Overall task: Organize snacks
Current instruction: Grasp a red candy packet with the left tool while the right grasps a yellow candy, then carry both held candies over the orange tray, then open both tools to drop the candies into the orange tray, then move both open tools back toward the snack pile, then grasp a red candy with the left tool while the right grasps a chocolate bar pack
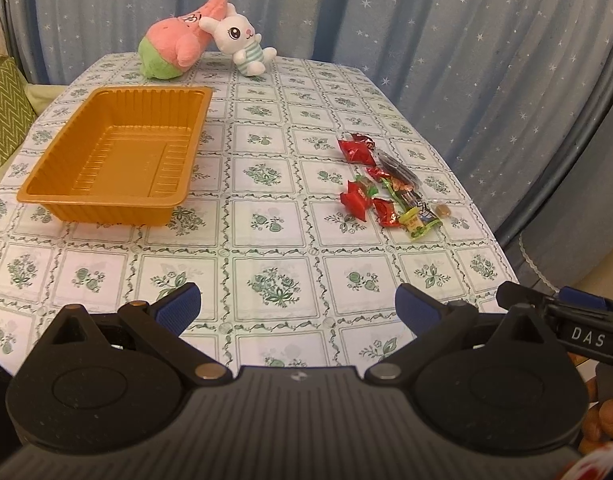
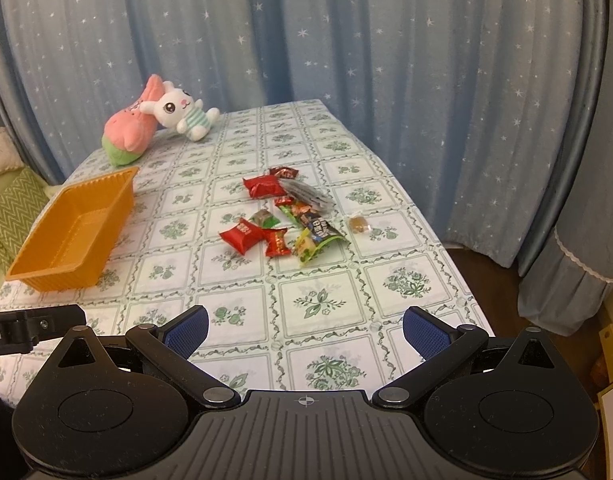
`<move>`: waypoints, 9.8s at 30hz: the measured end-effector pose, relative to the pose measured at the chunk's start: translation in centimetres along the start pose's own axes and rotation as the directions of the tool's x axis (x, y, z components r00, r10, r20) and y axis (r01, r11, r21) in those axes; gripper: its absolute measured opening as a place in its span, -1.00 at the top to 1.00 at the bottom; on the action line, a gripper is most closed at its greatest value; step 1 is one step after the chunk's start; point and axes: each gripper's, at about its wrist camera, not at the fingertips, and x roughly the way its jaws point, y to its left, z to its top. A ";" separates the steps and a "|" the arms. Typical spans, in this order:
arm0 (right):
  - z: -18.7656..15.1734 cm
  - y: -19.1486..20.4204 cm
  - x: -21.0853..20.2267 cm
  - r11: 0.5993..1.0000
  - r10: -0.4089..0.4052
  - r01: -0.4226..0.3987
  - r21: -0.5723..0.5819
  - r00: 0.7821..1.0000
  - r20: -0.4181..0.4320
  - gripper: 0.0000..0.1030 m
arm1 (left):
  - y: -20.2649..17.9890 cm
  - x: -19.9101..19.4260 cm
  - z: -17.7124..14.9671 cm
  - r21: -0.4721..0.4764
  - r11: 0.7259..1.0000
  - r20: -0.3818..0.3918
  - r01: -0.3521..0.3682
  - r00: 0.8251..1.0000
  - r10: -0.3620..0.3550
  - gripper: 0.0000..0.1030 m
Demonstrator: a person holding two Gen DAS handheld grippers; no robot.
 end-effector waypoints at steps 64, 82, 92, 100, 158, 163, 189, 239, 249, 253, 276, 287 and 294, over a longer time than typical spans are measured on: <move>3.1 0.3 20.5 0.976 0.042 -0.062 -0.209 0.994 -0.098 0.47 | -3.0 19.0 3.9 0.375 0.924 -0.026 0.076 0.997 -0.071 0.48; 2.1 0.4 18.0 0.992 0.030 -0.041 -0.124 0.996 -0.088 0.50 | -3.2 18.2 2.4 0.400 0.915 -0.038 0.060 0.998 -0.048 0.56; 1.2 1.6 15.2 0.993 0.070 -0.078 -0.089 0.994 -0.087 0.50 | -1.7 13.9 1.4 0.320 0.946 -0.016 0.049 0.999 -0.047 0.56; 3.2 6.0 11.4 0.981 0.157 -0.159 -0.114 0.987 -0.033 0.50 | 1.4 8.8 2.9 0.241 0.971 0.063 -0.006 0.998 -0.010 0.56; 8.8 26.6 19.4 0.866 0.462 -0.482 -0.133 0.873 -0.156 0.47 | 22.5 4.1 10.3 -0.055 0.978 0.135 -0.202 0.969 0.208 0.21; 8.6 25.2 18.3 0.881 0.447 -0.460 -0.110 0.886 -0.124 -0.29 | 22.1 3.0 9.5 -0.067 0.976 0.134 -0.206 0.968 0.213 0.11; 5.1 12.4 5.8 0.963 0.260 -0.257 -0.083 0.965 0.031 -0.29 | 10.0 -1.9 4.1 -0.010 0.992 0.151 -0.127 0.980 0.127 -0.34; 6.3 -4.6 9.7 0.997 0.011 -0.017 0.074 0.997 0.074 -0.29 | -3.8 10.9 5.7 0.146 0.988 0.018 0.052 0.998 -0.055 -0.34; 8.2 -7.0 13.9 0.996 0.041 -0.046 0.082 0.997 0.059 -0.28 | -7.1 17.6 5.9 0.135 0.987 0.008 0.091 0.996 -0.093 -0.01; 8.6 -7.8 15.3 0.996 0.036 -0.041 0.085 0.998 0.056 -0.26 | -8.2 19.7 5.5 0.129 0.986 0.015 0.106 0.994 -0.109 0.20; 8.7 -3.7 21.7 0.951 0.184 -0.187 -0.245 0.982 -0.035 0.16 | -5.6 20.8 5.3 0.218 0.975 0.009 0.035 0.999 -0.038 0.62; 7.4 -1.2 24.9 0.909 0.118 -0.154 -0.387 0.986 -0.116 0.30 | -4.0 18.9 4.9 0.197 0.980 0.016 0.039 0.999 -0.043 0.63; 6.4 -0.2 23.5 0.916 0.136 -0.183 -0.356 0.979 -0.153 0.43 | -3.3 17.4 4.0 0.188 0.981 0.007 0.039 0.999 -0.041 0.62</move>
